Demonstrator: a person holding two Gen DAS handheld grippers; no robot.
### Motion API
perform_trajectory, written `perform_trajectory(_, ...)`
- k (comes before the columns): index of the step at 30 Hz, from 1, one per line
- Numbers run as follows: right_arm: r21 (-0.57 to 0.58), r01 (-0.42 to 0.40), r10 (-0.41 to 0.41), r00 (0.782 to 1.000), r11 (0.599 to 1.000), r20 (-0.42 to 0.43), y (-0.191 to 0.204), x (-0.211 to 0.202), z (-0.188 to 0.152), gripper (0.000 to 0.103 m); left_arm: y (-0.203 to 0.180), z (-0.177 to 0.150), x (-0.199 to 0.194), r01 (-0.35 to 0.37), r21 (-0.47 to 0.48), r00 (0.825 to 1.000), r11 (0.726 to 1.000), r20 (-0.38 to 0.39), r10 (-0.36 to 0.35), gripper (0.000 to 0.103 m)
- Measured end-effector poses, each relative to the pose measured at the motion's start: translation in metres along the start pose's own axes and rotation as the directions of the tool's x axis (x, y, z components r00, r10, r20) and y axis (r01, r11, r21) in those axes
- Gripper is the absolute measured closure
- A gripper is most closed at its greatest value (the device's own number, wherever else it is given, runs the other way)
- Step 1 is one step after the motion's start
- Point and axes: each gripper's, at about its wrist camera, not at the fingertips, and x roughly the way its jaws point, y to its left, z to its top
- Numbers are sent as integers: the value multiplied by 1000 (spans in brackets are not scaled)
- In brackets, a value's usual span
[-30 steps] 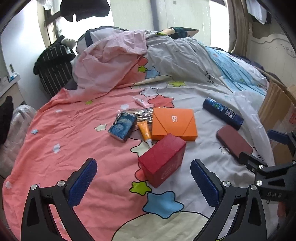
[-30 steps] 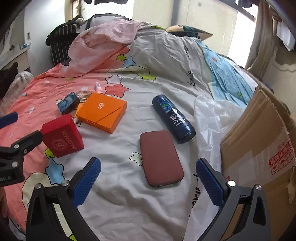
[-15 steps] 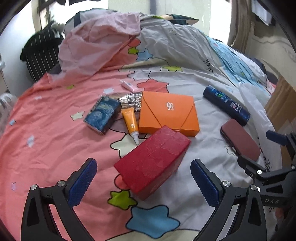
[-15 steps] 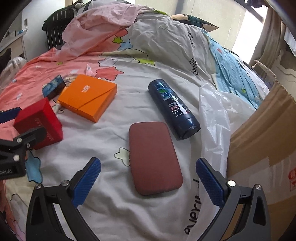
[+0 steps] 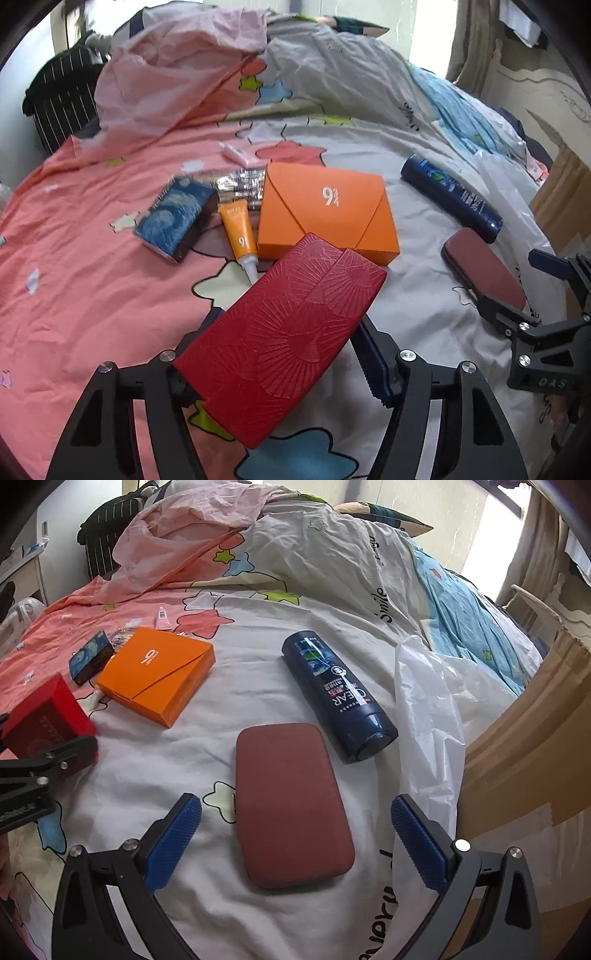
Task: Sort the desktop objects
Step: 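Grasp the red box with the left tool while the right tool grasps the dark red glasses case, then carry the dark red case with the right tool into the cardboard box and release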
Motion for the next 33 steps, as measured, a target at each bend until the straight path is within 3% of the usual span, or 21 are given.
perform_trajectory(8,4,-6,6,999,1000,-54,-1,12,1,1,-12,-6,-17,-3,76,1000,997,5,2,35)
perform_trajectory(11,-3,-19,18,996,1000,-89,0,23,2,4,-17,-8,-23,-6,95,1000,995,4,6,48)
perform_trajectory(12,23,-52,54,994,998,-96,-3,25,2,7,-17,-9,-25,-5,96,1000,995,6,5,49)
perform_trajectory(14,82,-119,127,986,990,-104,-11,30,2,26,-18,-9,-29,-6,97,1000,995,10,5,53)
perform_trajectory(15,83,-116,123,988,990,-96,-13,28,1,35,-18,-10,-29,-1,98,1000,995,10,0,54)
perform_trajectory(23,67,-104,109,991,992,-77,-10,23,-2,36,-14,-13,-11,-29,81,999,996,-22,30,54)
perform_trajectory(31,48,-111,116,987,993,-111,-8,26,3,36,-13,-15,5,-56,82,996,995,-67,61,54)
perform_trajectory(33,49,-113,118,986,992,-118,-8,27,3,35,-12,-17,3,-41,81,997,996,-66,46,61)
